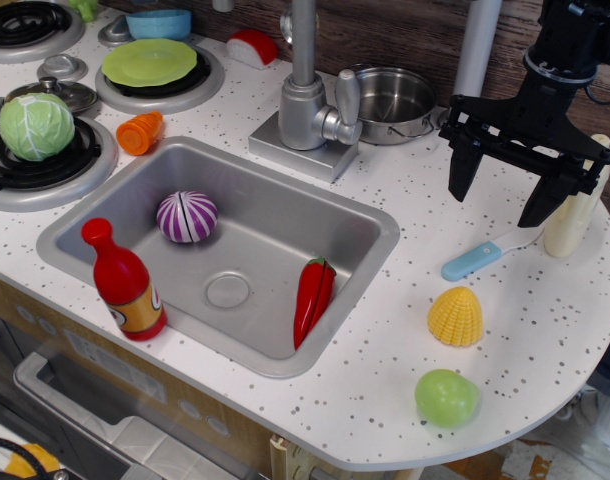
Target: Put red bottle in sink
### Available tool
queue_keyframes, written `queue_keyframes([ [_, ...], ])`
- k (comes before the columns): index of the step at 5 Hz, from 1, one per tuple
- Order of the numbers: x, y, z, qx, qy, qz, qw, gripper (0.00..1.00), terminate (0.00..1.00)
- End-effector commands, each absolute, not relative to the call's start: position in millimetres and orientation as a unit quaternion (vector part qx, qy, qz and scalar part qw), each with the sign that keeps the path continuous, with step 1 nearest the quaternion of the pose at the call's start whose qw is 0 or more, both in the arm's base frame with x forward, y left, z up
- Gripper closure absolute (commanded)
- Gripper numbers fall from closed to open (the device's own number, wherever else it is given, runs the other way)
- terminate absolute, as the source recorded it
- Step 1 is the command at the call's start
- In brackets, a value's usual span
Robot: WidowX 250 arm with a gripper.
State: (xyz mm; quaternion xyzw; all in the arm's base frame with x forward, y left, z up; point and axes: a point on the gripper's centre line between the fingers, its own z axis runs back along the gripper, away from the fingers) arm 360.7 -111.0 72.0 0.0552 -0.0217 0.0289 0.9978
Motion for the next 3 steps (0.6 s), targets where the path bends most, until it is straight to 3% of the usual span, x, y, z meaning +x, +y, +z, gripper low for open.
queue_keyframes([
  [1,360.7,-111.0,72.0,0.055,-0.022,0.029,0.998,0.0,0.0],
  [3,322.7,-32.5,124.7,0.126,0.001,0.035,0.991,0.0,0.0],
])
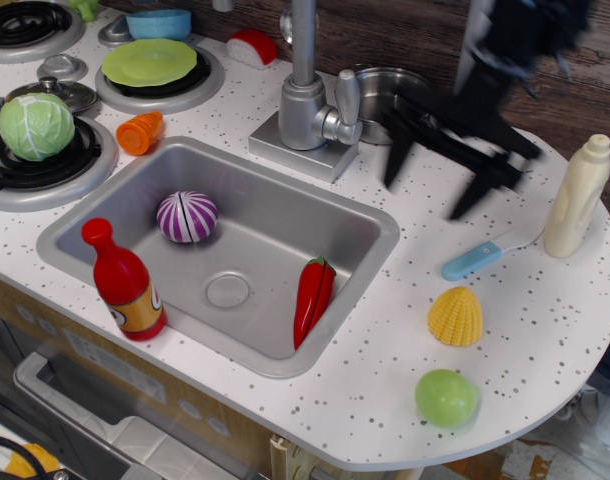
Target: Put red bottle in sink
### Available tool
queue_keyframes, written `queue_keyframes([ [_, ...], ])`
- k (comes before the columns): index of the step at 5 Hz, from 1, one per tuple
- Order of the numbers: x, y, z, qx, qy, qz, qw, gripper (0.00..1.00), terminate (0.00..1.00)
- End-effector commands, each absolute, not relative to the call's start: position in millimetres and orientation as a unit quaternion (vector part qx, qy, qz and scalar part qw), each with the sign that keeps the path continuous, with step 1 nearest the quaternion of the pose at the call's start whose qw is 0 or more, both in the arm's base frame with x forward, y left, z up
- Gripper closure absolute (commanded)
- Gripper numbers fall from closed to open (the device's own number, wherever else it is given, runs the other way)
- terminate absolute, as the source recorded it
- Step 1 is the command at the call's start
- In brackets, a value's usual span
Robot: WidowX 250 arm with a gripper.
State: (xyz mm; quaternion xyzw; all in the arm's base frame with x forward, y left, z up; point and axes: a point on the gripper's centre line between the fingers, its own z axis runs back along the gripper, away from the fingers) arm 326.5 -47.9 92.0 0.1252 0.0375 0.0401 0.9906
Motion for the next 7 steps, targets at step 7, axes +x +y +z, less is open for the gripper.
queue_keyframes([
  [7,186.5,77.4,111.7,0.158,-0.084,-0.086,0.98,0.0,0.0],
])
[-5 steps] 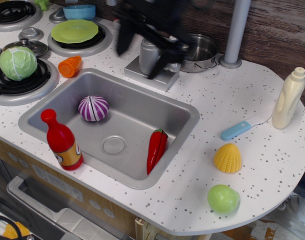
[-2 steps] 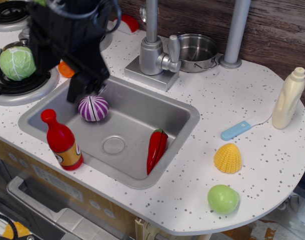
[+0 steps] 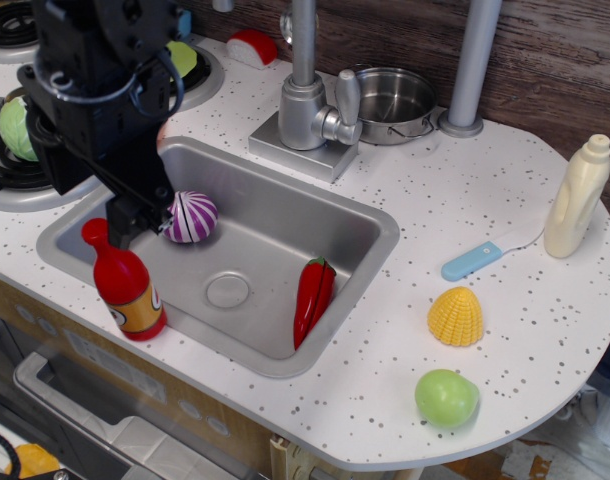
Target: Put red bottle in sink
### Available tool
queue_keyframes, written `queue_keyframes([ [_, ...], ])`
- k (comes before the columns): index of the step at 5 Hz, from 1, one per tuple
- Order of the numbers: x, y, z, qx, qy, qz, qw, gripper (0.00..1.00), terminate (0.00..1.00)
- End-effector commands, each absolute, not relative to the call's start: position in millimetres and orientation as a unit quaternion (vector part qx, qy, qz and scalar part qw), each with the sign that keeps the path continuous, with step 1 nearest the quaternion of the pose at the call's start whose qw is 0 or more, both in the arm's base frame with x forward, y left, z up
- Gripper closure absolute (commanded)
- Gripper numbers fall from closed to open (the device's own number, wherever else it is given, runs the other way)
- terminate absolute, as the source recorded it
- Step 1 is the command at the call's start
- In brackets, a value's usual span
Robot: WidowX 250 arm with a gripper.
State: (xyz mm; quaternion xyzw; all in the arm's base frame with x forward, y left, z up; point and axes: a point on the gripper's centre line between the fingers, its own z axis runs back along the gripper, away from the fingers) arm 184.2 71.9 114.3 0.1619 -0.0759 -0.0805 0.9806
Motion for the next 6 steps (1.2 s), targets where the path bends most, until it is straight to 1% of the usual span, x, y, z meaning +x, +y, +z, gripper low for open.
queue_keyframes([
  [1,188.7,84.2,98.8,0.144,-0.088,-0.09,0.981,0.0,0.0],
  [2,186.9,90.2,87.0,0.119,-0.085,-0.095,0.985,0.0,0.0],
  [3,185.9,87.7,77.9,0.101,-0.088,-0.091,0.987,0.0,0.0],
  [4,183.9,84.5,75.1,0.091,-0.085,-0.088,0.988,1.0,0.0],
  [5,186.2,81.8,74.3,0.089,-0.088,-0.087,0.988,1.0,0.0],
  [6,197.7,82.0,82.4,0.094,-0.09,-0.089,0.987,1.0,0.0],
])
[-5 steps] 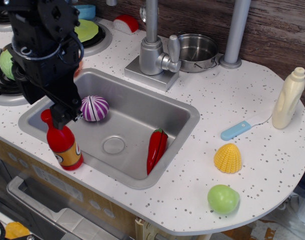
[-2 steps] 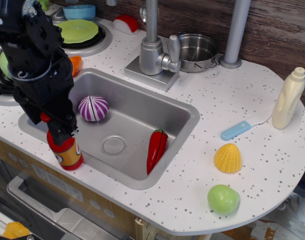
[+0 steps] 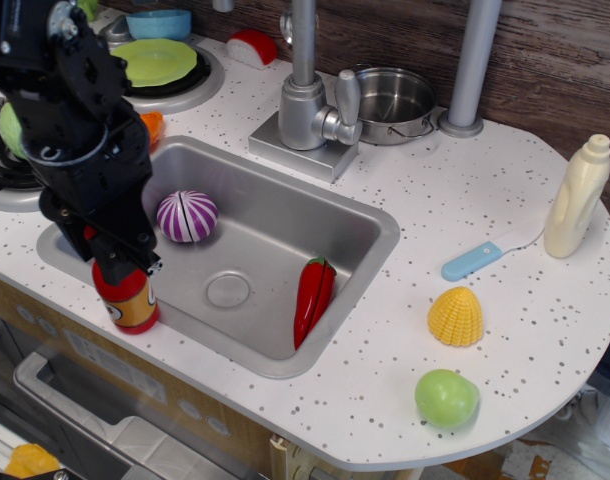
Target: Put red bottle in sink
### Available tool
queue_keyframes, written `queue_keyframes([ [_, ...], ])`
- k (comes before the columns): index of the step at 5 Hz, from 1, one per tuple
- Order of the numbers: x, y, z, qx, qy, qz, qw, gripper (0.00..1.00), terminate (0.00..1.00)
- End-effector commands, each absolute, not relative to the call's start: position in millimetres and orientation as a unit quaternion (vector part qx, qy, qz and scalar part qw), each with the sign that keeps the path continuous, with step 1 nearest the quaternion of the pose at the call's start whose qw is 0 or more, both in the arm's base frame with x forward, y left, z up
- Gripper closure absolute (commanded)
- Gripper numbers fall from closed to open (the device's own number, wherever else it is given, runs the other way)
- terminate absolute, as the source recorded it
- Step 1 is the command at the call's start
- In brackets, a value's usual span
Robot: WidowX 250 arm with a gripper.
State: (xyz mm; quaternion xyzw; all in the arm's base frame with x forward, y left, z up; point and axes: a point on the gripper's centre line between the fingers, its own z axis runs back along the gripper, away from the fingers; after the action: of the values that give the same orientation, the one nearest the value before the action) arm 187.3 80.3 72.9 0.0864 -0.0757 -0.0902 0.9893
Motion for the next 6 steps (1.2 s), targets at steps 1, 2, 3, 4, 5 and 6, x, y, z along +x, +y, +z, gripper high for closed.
queue_keyframes([
  [1,216.4,80.6,103.1,0.108,-0.068,-0.096,0.987,1.0,0.0],
  [2,245.5,78.3,115.7,0.118,-0.051,-0.103,0.986,1.0,0.0],
  [3,267.3,76.7,112.6,0.112,-0.028,-0.117,0.986,1.0,0.0],
  [4,279.3,75.3,100.1,0.108,-0.02,-0.123,0.986,1.0,0.0],
  [5,285.8,76.6,83.8,0.111,-0.007,-0.131,0.985,1.0,0.0],
  [6,283.5,94.1,55.9,0.112,0.01,-0.149,0.982,1.0,0.0],
])
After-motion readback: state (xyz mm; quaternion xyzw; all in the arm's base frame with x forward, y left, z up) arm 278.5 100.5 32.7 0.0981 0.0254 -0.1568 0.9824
